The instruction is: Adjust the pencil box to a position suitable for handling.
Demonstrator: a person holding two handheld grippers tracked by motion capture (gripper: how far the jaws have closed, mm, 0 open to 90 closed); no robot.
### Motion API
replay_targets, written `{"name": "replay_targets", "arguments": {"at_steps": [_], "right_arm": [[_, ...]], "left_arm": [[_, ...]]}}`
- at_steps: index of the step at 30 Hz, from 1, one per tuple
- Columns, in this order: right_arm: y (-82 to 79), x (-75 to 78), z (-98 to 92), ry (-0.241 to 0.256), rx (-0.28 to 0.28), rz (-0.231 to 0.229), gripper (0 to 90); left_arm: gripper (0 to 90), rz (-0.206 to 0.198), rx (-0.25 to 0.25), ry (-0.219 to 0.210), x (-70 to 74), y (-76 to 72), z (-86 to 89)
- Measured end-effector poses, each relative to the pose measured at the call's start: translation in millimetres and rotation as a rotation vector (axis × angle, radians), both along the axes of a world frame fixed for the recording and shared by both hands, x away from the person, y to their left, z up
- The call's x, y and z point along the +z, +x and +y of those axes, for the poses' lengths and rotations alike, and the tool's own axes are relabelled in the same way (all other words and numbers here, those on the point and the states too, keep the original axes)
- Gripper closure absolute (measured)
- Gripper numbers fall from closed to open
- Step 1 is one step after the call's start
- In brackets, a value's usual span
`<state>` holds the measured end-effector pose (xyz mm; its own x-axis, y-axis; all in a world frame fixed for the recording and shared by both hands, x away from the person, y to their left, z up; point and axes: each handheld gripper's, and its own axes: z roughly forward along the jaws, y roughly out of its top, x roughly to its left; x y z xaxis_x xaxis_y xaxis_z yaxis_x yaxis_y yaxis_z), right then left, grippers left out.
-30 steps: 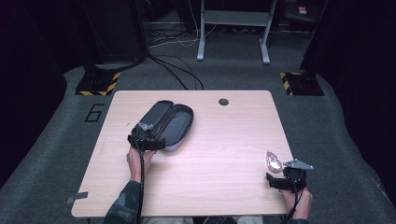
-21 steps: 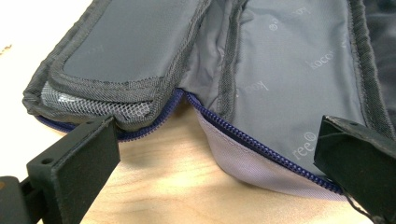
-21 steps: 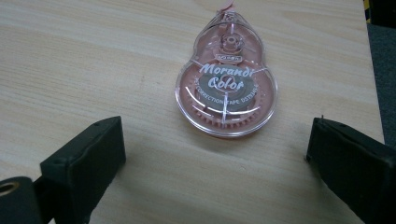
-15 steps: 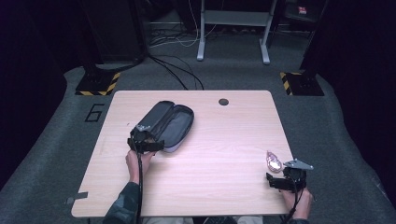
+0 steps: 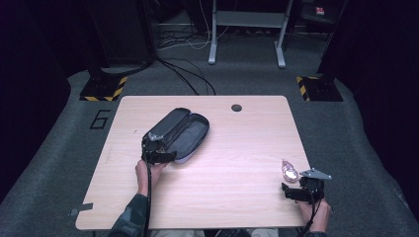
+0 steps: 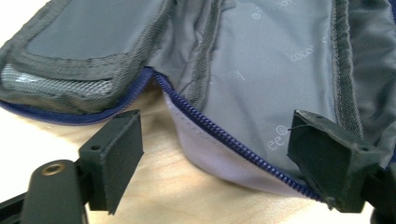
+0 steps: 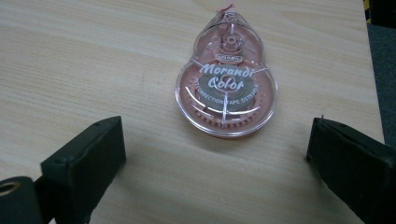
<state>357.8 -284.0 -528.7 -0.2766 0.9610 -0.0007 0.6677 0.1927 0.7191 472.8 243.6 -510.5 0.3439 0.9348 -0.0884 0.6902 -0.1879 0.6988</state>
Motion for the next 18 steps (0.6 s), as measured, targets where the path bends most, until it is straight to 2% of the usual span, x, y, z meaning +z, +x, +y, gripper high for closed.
{"name": "replay_targets", "arguments": {"at_steps": [2, 4, 7, 9, 14, 18], "right_arm": [[-0.1, 0.0, 0.0, 0.0, 0.0, 0.0, 4.1], [0.0, 0.0, 0.1, 0.0, -0.001, 0.0, 4.1], [-0.1, 0.0, 0.0, 0.0, -0.001, -0.001, 4.1], [0.0, 0.0, 0.0, 0.0, 0.0, 0.0, 4.1], [-0.1, 0.0, 0.1, 0.0, -0.001, 0.0, 4.1], [-0.1, 0.0, 0.1, 0.0, -0.001, 0.0, 4.2]], "left_arm": [[21.8, 0.003, -0.006, 0.001, 0.2, -0.4, -1.2], [28.6, 0.006, -0.011, 0.005, 1.1, -1.4, -2.7], [33.0, 0.001, 0.002, 0.011, 1.4, -2.6, -4.1], [42.7, 0.003, 0.007, 0.015, 1.0, -2.7, -3.2], [48.7, 0.004, 0.01, 0.009, 0.4, -3.1, -2.7], [52.9, 0.003, -0.012, 0.019, -0.1, -1.4, -5.2]]}}
